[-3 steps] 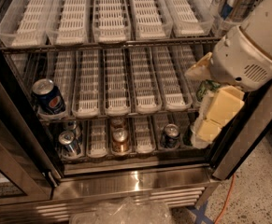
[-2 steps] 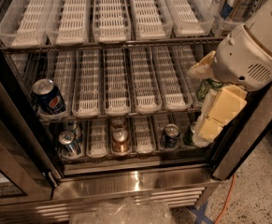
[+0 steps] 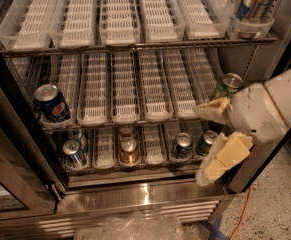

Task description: Pick orange can from bottom shelf of fridge

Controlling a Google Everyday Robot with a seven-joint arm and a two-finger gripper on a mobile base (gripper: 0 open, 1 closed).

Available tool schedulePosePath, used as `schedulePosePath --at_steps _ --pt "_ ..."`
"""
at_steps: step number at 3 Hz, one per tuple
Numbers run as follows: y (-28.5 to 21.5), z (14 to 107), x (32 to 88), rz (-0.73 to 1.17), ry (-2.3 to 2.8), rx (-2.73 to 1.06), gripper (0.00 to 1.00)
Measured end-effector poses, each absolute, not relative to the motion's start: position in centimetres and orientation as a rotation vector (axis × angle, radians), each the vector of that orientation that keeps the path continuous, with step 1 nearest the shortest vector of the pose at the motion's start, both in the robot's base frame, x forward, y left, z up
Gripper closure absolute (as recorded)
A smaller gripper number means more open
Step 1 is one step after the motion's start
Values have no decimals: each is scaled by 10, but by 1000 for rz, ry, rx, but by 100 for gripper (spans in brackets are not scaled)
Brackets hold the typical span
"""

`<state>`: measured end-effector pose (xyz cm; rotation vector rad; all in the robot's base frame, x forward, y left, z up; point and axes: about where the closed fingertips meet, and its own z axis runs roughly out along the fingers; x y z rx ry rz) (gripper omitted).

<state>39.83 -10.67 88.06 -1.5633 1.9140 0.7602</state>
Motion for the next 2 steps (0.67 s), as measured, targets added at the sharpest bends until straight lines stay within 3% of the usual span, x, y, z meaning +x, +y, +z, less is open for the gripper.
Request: schedulePosePath --at_steps 2 --pt "-102 887 395 816 1820 -1496 0"
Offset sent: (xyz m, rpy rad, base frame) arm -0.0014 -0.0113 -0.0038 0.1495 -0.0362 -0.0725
